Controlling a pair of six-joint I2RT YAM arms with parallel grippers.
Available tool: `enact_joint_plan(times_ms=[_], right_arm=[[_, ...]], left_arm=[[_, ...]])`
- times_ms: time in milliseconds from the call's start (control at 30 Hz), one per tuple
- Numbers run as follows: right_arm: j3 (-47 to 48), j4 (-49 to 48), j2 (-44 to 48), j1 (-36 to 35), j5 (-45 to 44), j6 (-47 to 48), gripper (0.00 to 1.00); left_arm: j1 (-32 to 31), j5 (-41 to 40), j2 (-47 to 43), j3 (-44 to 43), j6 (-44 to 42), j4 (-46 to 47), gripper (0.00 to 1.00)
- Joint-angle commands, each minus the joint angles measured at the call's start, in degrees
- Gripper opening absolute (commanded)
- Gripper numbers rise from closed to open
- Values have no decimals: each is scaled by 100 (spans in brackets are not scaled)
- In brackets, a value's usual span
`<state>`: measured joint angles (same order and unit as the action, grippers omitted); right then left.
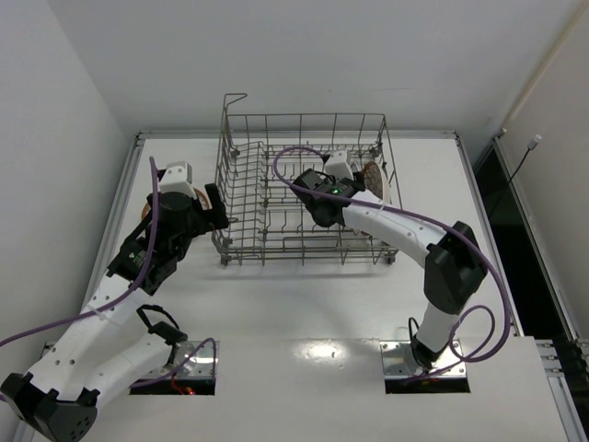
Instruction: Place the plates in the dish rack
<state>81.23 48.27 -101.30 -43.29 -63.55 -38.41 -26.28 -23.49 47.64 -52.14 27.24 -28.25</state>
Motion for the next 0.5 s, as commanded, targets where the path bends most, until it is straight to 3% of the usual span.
enact_joint_plan(times_ms=[0,133,233,367,467], right_arm=[[348,121,363,13,193,-149,44],[735,244,724,13,430,26,56],[929,385,1198,-109,641,141,64],[579,70,2208,-110,1465,378,66],[-18,-458,3114,-110,2107,581,66]], left_arm=[[-44,-138,-123,-270,0,56,100],[-44,-437,-185,-270,70,4,100],[-44,-1086,-185,-270,272,-181,100],[-44,-1929,-123,-270,527,-487,100],[-44,-1993,200,-270,527,-488,100]])
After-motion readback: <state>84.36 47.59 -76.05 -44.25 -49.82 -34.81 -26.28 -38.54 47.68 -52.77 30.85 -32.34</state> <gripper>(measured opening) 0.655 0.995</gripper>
